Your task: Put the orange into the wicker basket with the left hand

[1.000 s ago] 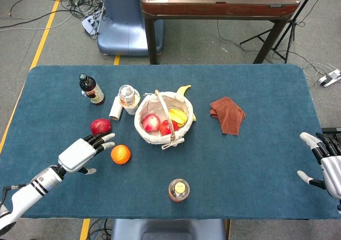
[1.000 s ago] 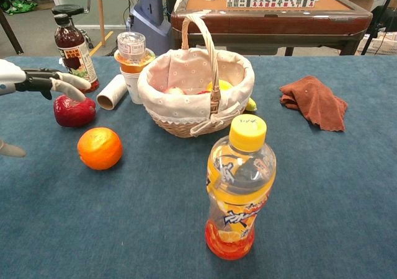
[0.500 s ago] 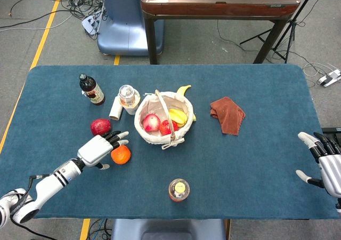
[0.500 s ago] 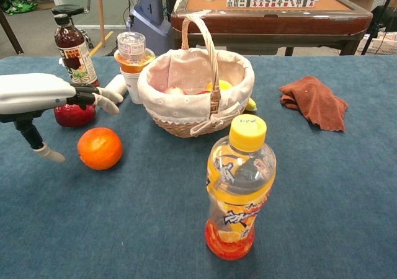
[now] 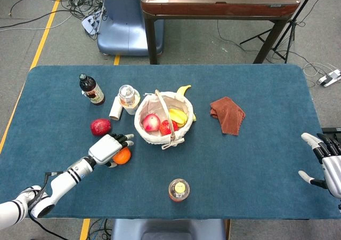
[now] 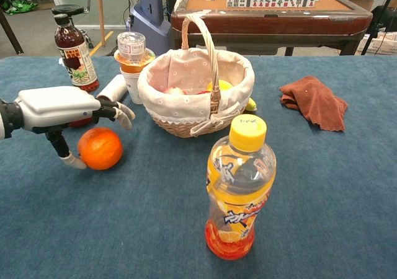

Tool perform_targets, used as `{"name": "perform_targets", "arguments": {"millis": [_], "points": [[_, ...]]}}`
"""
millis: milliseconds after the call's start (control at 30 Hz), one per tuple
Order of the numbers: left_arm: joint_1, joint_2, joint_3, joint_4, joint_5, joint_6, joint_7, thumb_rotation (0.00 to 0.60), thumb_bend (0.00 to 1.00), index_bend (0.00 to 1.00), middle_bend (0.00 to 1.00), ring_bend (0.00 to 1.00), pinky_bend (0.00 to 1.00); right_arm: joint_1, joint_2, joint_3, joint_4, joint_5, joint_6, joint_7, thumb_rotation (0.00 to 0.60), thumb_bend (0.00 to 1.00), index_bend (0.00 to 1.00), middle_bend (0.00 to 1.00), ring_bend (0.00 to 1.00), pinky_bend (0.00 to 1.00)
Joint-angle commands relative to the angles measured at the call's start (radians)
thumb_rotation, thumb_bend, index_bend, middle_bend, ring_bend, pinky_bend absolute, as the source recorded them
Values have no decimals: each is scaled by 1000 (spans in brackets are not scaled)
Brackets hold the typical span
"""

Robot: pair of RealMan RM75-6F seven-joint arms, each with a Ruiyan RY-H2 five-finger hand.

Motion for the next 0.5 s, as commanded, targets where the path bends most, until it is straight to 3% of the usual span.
{"name": "perform_targets", "arguments": {"millis": [33, 200, 500], "points": [[7, -18, -3, 13, -13, 23, 3, 600, 96, 422, 288, 389, 451, -2, -1, 0, 4, -2, 4, 5, 600, 21, 162, 202, 99, 165], [29, -9, -6, 5, -8, 104, -44, 600, 96, 497, 422, 495, 611, -5, -4, 0, 15, -1, 9, 17, 600, 21, 162, 202, 99, 165], [90, 88, -36, -129, 30, 338, -167, 600, 96, 505, 435, 495, 641, -3, -11, 1, 35, -3, 6, 38, 600, 21, 162, 202, 99, 165]]}}
